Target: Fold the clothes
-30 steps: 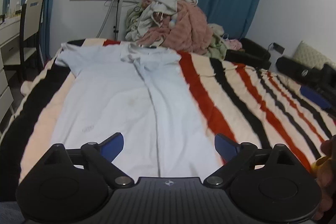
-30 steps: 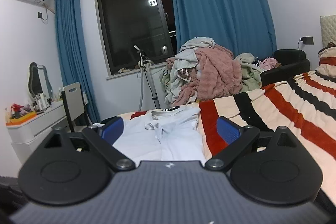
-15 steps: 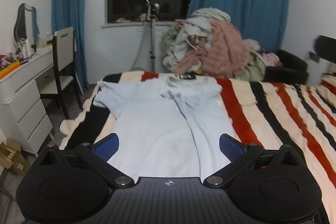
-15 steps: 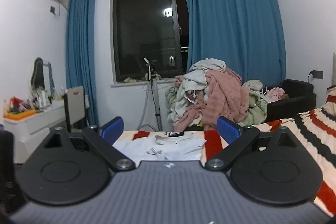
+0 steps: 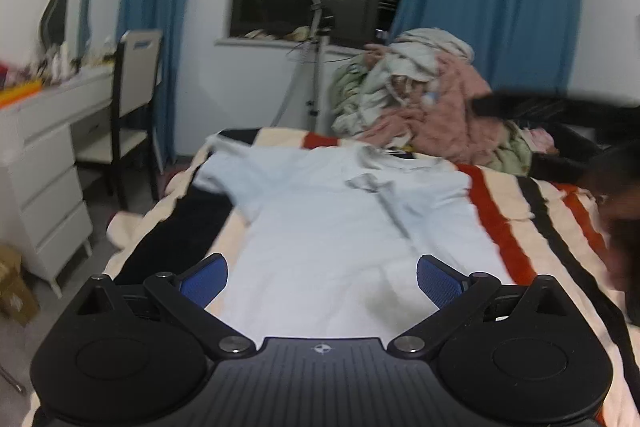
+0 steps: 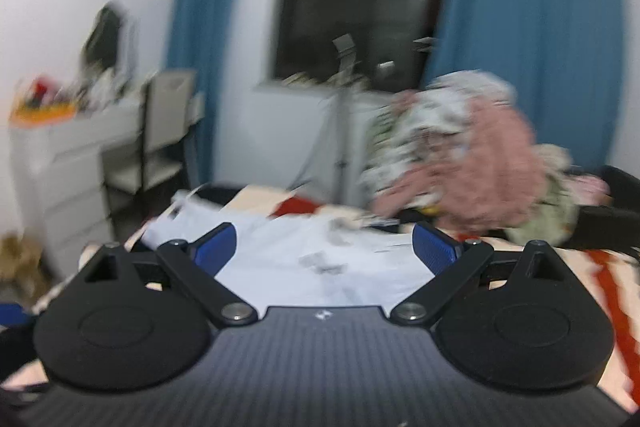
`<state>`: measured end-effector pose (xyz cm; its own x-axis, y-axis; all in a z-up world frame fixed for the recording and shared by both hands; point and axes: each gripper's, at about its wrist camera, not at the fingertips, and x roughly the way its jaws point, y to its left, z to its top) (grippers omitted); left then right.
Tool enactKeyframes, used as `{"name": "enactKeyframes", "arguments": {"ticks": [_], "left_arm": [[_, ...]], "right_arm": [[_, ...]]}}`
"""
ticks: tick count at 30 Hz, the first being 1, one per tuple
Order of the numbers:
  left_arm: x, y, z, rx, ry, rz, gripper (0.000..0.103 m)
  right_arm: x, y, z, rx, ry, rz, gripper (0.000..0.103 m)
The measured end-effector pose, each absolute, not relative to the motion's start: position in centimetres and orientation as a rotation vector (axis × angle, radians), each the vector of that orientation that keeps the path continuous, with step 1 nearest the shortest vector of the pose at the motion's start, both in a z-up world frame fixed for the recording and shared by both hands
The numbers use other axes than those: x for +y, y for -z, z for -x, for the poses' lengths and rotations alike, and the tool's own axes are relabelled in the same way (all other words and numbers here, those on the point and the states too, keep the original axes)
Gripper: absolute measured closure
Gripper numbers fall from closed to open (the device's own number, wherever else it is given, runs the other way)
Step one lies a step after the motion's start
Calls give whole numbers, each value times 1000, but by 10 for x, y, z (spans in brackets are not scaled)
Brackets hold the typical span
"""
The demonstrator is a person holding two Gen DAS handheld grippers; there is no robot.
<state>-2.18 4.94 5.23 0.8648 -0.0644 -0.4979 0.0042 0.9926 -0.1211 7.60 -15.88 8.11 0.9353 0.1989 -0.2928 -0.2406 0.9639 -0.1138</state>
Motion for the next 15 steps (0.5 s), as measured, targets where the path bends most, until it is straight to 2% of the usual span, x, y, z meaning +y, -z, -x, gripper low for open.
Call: {"name": "enactKeyframes", "arguments": {"ticks": [7,12,15], "left_arm": [[119,-4,-22,567,-37,220,1],[166,29,-52,595,-88,290,1],[165,33,-55,598,-93,285,1]], "right_arm": [[-64,27,-216,381,-420,104,7],[22,71,-259,369,-555,251,7],[62,86,-279,343,-582,324,7]]}}
